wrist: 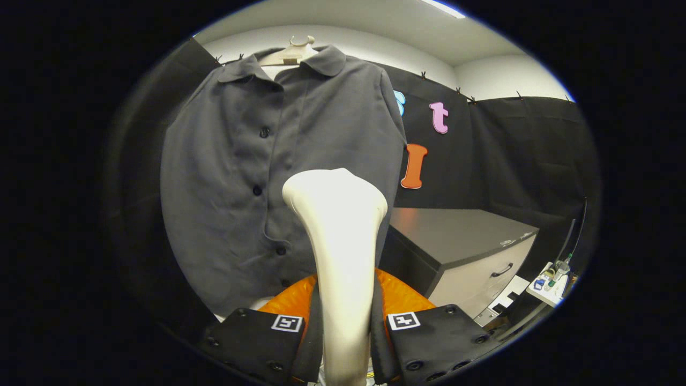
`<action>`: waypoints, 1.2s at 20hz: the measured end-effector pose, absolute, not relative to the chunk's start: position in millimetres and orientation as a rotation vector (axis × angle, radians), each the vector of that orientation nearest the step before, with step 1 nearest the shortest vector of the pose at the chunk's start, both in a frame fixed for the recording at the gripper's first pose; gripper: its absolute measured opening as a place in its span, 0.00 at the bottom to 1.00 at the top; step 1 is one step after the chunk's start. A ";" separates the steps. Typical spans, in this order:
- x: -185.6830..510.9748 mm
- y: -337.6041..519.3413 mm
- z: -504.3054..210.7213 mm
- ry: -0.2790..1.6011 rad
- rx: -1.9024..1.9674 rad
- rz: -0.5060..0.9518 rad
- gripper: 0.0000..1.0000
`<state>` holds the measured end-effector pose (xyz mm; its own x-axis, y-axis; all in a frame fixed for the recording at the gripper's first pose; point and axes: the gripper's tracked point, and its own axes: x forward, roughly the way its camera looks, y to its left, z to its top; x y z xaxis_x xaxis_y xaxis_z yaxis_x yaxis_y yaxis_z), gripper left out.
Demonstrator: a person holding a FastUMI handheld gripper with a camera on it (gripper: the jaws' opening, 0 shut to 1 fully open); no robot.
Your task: Iron the clothes twice with a garment steamer, once on the left side and once on the right side.
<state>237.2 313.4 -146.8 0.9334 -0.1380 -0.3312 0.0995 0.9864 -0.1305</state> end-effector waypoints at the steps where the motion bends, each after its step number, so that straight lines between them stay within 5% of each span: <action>1: 239.5 321.5 -132.9 0.324 -0.108 -0.106 0.44; 15: 283.7 440.6 -29.9 0.131 0.000 0.084 0.44; 24: 327.3 490.2 -27.5 0.120 -0.021 0.149 0.44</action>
